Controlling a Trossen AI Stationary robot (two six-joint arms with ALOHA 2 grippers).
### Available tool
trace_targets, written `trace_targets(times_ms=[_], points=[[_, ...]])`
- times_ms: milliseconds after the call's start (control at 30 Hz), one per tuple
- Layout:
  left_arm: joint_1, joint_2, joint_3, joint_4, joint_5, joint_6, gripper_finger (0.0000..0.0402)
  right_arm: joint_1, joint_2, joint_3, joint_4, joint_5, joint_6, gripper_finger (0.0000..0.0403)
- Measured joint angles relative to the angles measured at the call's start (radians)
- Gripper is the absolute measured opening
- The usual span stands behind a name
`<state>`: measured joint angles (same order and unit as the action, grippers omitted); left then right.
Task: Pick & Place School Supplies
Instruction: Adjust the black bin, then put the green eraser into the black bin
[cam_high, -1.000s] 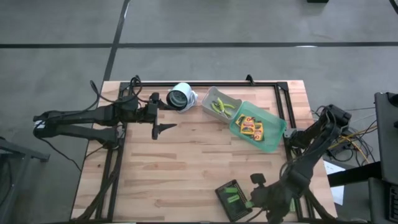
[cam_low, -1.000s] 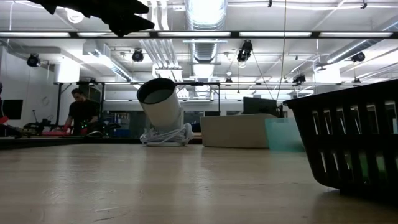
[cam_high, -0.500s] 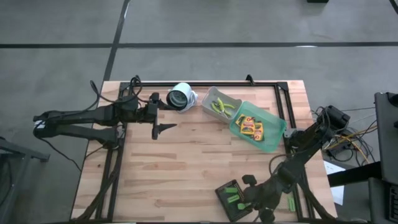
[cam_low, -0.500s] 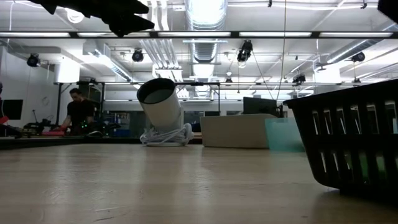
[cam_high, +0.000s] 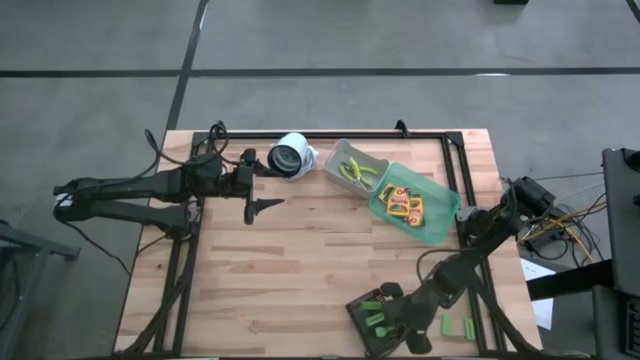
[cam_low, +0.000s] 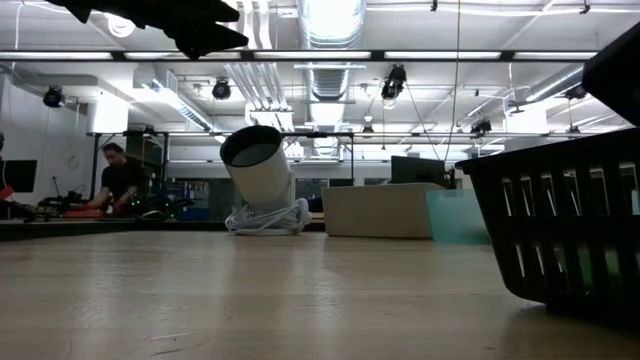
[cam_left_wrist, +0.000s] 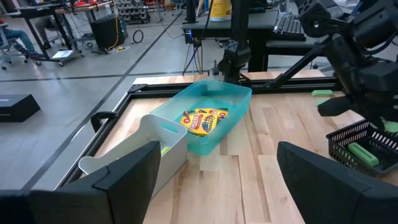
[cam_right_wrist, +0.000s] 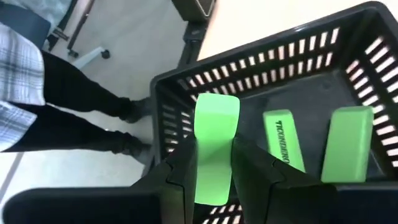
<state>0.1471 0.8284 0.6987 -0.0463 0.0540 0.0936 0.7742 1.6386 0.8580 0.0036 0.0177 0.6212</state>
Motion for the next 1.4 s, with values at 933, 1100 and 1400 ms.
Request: trace_targets(times_ms=[933,1100,1400], points=[[0.000,0.000,0.000,0.000,0.000,0.000,0.0328,-0.015,0.001,0.000,0.005,0.008,-0.049,0.0137],[0.000,0.000,0.000,0.000,0.000,0.000,0.0328,-0.016,0.001,0.000,0.013,0.009,-0.051,0.0149],[0.000,0.000,0.000,0.000,0.000,0.000,0.0328,-0.017,-0.082,-0.001,-0.067,0.120,-0.104,0.0143]])
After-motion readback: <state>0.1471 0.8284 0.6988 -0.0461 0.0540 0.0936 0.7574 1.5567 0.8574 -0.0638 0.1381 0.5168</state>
